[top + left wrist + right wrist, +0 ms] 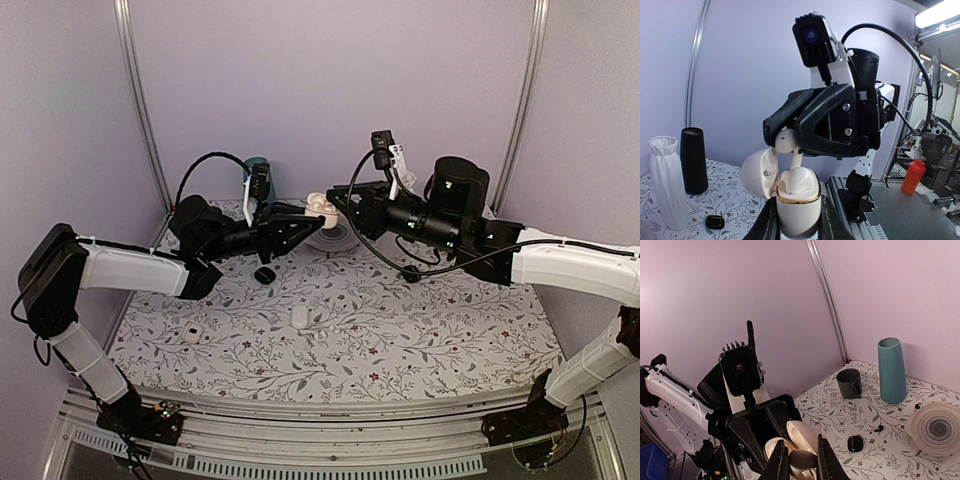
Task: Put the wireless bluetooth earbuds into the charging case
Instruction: Insert the right earbud into the right side groove of the charging case.
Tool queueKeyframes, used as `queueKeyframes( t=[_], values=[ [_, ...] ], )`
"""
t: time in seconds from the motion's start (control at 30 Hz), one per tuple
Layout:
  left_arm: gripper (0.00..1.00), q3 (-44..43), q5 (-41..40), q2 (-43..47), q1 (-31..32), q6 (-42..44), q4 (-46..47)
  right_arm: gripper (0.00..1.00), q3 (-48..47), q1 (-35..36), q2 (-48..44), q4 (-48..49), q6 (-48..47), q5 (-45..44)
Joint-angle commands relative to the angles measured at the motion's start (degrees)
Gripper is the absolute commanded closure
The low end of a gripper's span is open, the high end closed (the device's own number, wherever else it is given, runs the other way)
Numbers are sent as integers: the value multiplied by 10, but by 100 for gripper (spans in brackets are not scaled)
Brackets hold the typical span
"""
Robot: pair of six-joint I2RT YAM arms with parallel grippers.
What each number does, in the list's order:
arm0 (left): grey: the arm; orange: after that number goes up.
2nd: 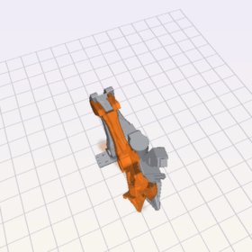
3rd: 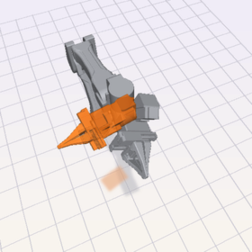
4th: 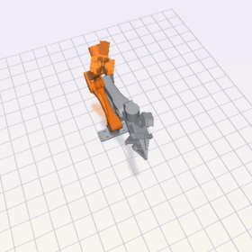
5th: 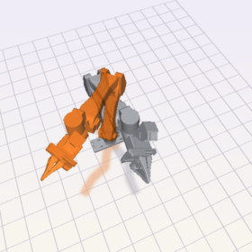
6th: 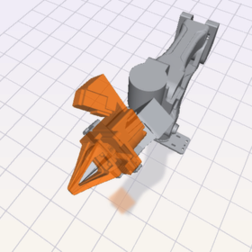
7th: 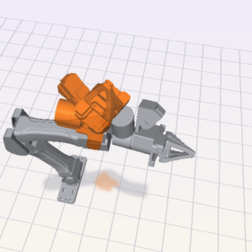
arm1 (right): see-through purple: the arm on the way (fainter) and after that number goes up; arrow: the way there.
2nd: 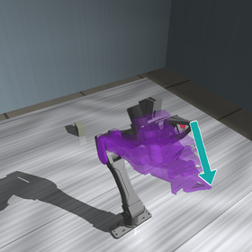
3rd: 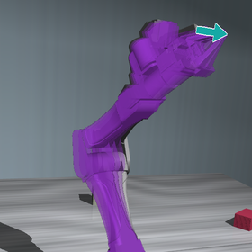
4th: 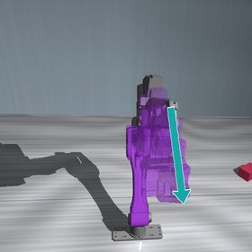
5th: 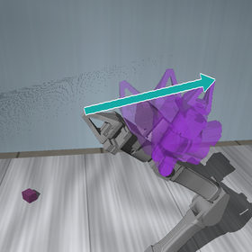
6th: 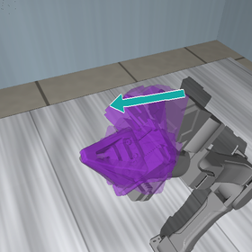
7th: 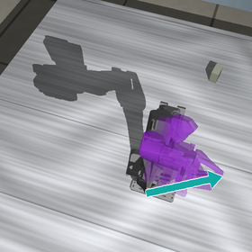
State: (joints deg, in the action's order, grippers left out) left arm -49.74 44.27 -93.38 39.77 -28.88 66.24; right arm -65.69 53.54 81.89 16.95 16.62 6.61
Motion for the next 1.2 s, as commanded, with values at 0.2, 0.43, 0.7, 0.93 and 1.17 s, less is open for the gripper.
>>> queueKeyframes(
  t=[0.2,0.43,0.7,0.93,1.17],
  values=[
    [100,0,-13,25,5,8,48,84,-15,10,19,-24,-8,-1],
    [100,0,-13,25,4,10,48,82,-15,10,20,-25,-9,-4],
    [100,1,-12,24,4,10,49,82,-16,11,19,-28,-12,-8],
    [100,0,-9,23,5,10,49,78,-19,11,18,-31,-12,-12],
    [100,1,-8,23,5,8,49,76,-20,10,18,-34,-14,-19]
  ],
)
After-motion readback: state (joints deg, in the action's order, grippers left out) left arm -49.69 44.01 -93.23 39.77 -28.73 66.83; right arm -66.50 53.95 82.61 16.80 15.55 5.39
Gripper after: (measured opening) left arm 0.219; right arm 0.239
